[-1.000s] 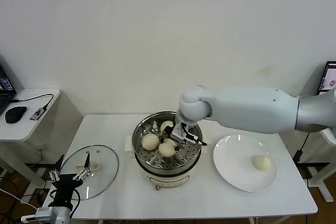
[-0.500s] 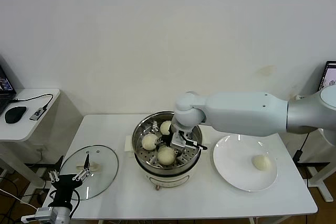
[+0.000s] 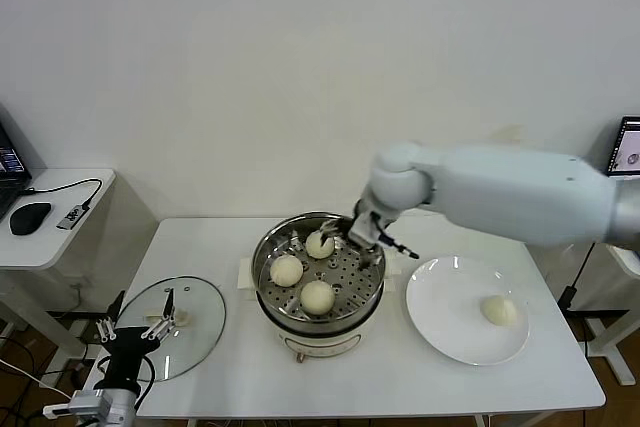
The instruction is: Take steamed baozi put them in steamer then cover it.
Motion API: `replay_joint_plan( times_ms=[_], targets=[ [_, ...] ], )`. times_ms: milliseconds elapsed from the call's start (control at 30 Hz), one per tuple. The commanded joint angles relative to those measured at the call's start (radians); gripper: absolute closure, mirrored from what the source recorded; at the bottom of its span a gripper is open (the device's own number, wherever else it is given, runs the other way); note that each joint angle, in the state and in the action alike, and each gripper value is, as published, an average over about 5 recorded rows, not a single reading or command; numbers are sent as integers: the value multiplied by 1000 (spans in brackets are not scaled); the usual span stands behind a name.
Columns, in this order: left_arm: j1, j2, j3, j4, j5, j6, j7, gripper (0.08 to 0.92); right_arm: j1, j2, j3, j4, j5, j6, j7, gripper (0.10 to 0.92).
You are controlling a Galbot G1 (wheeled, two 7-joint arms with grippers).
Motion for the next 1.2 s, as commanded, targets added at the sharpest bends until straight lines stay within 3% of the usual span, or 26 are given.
replay_joint_plan(
  times_ms=[33,300,467,767,1200],
  targets=[
    [-4,9,15,1,2,0,1,177,4,-408,36,135,145,-386,3,203],
    [-9,12,37,10,7,-1,1,177,-200,-590,119,108,7,-353,-25,203],
    [-13,8,43,16,11,-2,0,177,-458,-630,345,23,-119,-290,-41,203],
    [-5,10,35,22,11,-2,0,177,-870,-525,720,-200,-293,-212,-59,203],
    [1,5,12,28,9,0,0,177,-958,-395,794,-343,-335,-196,-51,203]
  ],
)
